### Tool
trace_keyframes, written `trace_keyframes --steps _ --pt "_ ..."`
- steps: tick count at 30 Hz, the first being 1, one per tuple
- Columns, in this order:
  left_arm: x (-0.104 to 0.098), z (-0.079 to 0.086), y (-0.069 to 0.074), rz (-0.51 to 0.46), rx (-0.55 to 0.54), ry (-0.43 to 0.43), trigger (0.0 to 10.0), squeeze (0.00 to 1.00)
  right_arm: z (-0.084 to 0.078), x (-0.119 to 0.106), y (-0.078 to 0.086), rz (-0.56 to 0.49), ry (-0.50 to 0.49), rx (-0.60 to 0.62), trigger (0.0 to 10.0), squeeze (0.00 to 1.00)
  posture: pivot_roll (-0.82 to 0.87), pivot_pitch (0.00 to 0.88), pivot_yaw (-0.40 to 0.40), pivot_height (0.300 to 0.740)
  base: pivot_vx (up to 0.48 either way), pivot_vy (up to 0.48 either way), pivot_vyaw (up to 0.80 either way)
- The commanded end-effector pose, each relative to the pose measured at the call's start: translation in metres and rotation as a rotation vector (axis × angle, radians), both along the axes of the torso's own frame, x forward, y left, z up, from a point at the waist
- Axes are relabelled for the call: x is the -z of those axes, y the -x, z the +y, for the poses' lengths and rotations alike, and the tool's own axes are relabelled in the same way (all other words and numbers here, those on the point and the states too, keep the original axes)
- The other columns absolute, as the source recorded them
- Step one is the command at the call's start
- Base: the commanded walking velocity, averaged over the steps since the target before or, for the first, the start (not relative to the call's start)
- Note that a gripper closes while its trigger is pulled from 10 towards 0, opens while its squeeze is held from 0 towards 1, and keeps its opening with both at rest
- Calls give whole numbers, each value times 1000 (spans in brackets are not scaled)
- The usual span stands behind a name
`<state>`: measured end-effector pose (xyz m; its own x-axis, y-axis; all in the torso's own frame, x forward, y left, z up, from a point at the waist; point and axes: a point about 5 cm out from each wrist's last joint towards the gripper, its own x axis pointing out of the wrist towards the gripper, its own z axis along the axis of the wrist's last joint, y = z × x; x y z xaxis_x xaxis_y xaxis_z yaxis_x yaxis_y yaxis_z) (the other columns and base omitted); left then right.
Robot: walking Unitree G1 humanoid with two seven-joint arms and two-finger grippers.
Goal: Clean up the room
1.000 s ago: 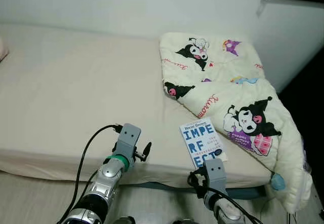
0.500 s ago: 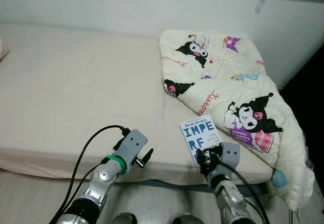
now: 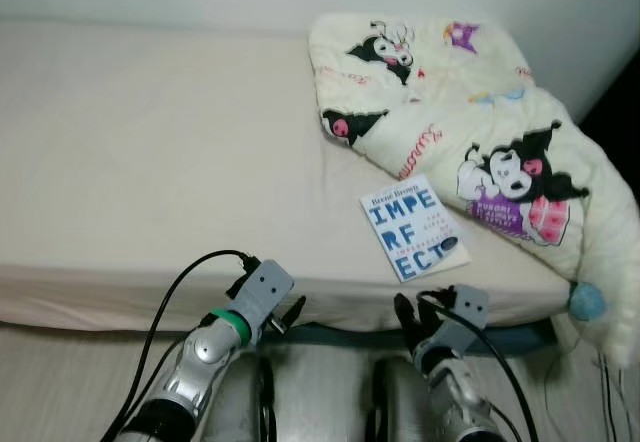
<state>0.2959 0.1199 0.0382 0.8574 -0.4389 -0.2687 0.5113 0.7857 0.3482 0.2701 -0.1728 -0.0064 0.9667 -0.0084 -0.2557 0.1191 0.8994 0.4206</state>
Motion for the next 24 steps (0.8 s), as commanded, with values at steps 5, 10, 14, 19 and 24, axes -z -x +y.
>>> trace_keyframes --steps 5,10,14,19,24 --pt "1 0 2 5 8 -16 10000 0 -21 -8 -3 -47 -35 108 10000 0 9 127 46 576 0 0 0" --pt "-3 3 0 -8 4 -22 10000 0 -27 -32 -20 -172 -70 74 10000 0 11 129 52 576 0 0 0" --pt "-7 4 -3 -21 -2 -23 10000 0 -19 -47 -33 -237 -138 -1 10000 0 17 130 57 576 0 0 0" --pt "-10 6 -4 -29 -7 -24 10000 0 3 -50 -41 -230 -304 -113 10000 0 28 137 55 576 0 0 0" --pt "-11 7 -4 -32 -9 -24 10000 0 13 -35 -36 -126 -408 -75 10000 0 35 145 54 576 0 0 0"
